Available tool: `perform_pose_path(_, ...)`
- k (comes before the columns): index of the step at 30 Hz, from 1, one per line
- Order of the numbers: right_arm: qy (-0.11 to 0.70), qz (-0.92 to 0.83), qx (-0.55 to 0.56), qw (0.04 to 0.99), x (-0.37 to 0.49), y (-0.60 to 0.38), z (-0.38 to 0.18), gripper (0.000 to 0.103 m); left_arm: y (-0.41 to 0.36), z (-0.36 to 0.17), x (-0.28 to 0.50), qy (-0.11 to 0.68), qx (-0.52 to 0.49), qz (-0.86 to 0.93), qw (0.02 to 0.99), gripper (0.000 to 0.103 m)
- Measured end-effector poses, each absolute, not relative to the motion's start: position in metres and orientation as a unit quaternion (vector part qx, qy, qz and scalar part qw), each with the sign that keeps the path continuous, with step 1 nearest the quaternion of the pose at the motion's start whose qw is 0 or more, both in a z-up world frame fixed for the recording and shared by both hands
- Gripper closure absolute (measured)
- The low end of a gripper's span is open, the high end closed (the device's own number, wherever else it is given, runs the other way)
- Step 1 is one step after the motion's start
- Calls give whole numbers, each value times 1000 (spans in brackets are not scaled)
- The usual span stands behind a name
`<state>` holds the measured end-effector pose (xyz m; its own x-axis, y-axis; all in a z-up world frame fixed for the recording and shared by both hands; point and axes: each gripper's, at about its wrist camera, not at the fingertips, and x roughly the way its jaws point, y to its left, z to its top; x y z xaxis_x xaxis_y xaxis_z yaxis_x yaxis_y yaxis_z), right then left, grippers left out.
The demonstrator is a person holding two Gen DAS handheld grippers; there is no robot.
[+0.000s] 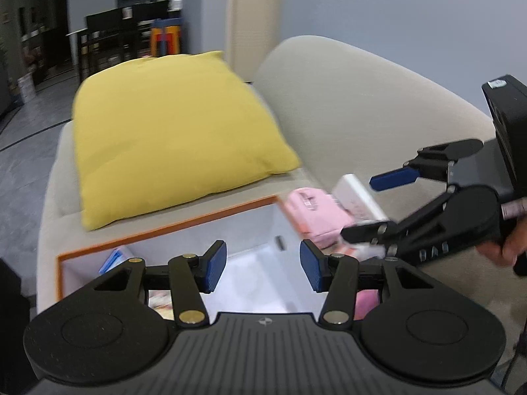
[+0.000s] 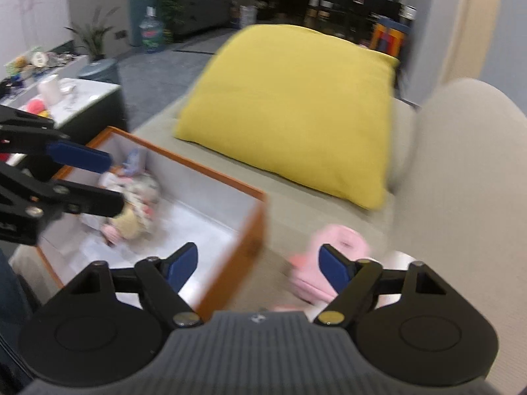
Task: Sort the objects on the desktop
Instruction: 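Move both tools back from the box to the remaining items, then grasp the black-white plush with the left gripper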
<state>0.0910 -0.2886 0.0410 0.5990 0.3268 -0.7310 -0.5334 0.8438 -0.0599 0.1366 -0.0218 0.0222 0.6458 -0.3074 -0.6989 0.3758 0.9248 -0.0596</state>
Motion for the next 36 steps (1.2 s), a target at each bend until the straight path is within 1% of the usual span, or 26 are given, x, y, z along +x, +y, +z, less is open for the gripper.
perform_pose_path(2, 384, 220, -145, 885, 93, -311, 42, 26, -33, 22, 139, 377, 49, -204, 902, 45)
perform_pose_path(4, 394, 199, -153, 884, 94, -332, 41, 31, -44, 20, 142, 379, 54, -217, 898, 45)
perform_pose_path(9, 429, 165, -158, 874, 96, -371, 27, 35, -74, 7, 155, 393, 71, -248, 883, 45)
perform_pose_path(13, 454, 173, -163, 859, 96, -384, 14, 43, -101, -5, 166, 404, 88, -273, 869, 45)
perform_pose_path(17, 475, 196, -170, 841, 101, -382, 3, 45, -126, -19, 177, 414, 117, -306, 849, 45)
perform_pose_path(19, 488, 208, -173, 830, 104, -380, -4, 51, -137, -28, 183, 421, 136, -320, 838, 45)
perform_pose_path(23, 497, 223, -194, 816, 113, -373, -15, 58, -157, -46, 191, 430, 174, -338, 819, 45)
perform_pose_path(25, 500, 225, -196, 813, 117, -374, -18, 68, -167, -54, 196, 435, 190, -345, 809, 45)
perform_pose_path(27, 509, 224, -192, 809, 122, -376, -24, 71, -175, -63, 201, 444, 201, -354, 799, 45)
perform_pose_path(34, 521, 222, -184, 803, 126, -379, -29, 71, -199, -92, 221, 474, 222, -360, 772, 45)
perform_pose_path(36, 521, 222, -186, 803, 127, -379, -29, 71, -204, -97, 225, 482, 225, -363, 765, 43)
